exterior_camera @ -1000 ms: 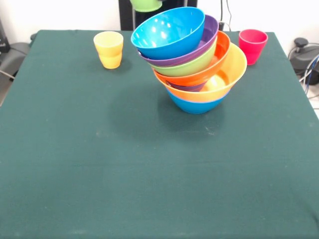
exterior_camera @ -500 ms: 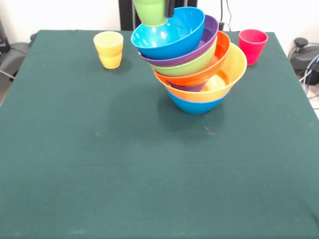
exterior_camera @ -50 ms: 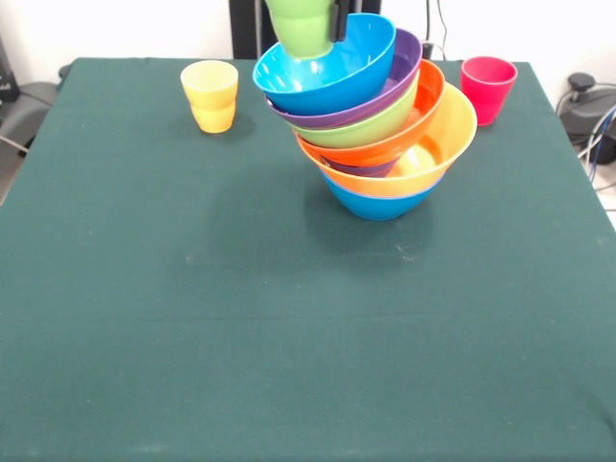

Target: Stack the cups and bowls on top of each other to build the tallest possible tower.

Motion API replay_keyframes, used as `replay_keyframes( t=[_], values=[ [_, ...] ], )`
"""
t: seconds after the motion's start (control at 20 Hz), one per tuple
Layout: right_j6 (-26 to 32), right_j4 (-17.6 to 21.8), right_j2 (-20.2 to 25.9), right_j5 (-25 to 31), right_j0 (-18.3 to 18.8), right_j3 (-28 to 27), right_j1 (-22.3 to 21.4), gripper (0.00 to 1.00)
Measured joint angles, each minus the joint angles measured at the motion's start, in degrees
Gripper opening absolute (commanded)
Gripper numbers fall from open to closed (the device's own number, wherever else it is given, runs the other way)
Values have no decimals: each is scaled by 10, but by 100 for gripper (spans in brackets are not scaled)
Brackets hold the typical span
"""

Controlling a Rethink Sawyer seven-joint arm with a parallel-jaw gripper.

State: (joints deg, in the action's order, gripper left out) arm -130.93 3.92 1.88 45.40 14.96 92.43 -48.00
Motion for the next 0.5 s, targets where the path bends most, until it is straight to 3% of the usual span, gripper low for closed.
replay_keyframes(
  t=[0.5],
  values=[
    [0, 2, 22, -43, 18, 22, 4, 0]
  ],
)
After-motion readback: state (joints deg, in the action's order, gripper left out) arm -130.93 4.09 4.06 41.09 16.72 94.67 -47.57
